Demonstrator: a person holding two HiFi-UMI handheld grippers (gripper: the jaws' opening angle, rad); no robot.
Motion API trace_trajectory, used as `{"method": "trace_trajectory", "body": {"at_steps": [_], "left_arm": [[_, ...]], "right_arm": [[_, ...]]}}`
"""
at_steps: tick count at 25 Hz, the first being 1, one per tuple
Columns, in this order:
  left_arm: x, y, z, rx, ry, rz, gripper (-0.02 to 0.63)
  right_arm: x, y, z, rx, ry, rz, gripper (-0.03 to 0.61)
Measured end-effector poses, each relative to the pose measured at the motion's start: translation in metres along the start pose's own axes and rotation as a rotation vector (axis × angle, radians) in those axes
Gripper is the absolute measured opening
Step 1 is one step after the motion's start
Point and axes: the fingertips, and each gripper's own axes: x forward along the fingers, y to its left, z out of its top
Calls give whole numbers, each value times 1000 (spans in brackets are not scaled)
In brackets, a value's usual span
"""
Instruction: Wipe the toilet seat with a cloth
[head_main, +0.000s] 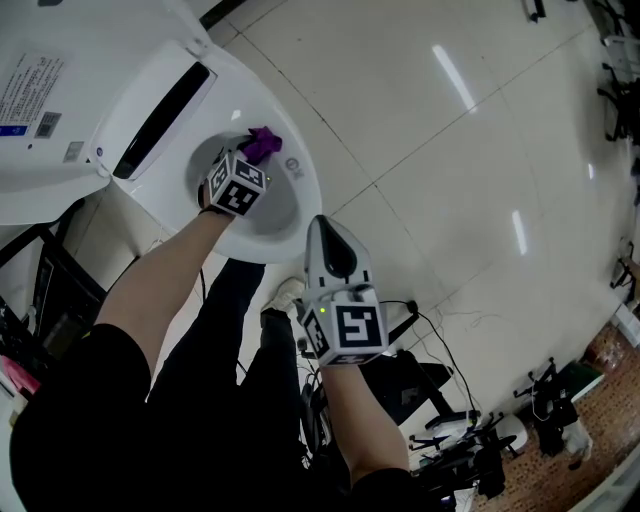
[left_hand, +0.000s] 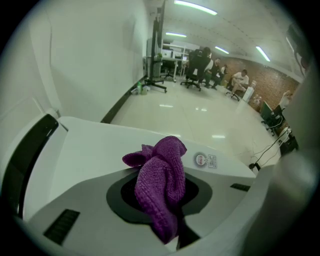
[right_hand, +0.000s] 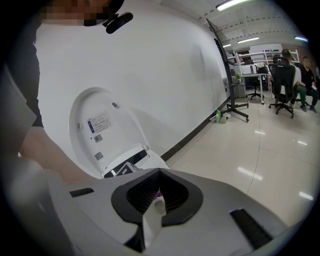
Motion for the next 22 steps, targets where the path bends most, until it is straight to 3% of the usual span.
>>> {"method": "trace_trajectory", "body": {"at_steps": [3,9,16,22], "left_arm": [[-2,-12,5,18,-8,-48,92],[-47,-18,20,15,-63,11,92],[-165,-33,28,-1,-162,115,92],[-291,-73,31,-24,-262,174,93]], "right_arm": [[-6,3,3,-6,-12,7,17],[-32,14,19,-28,-43,27,17],[-104,52,50,-98,-105,74,17],[-190,93,63,-156,-142,121,17]]}}
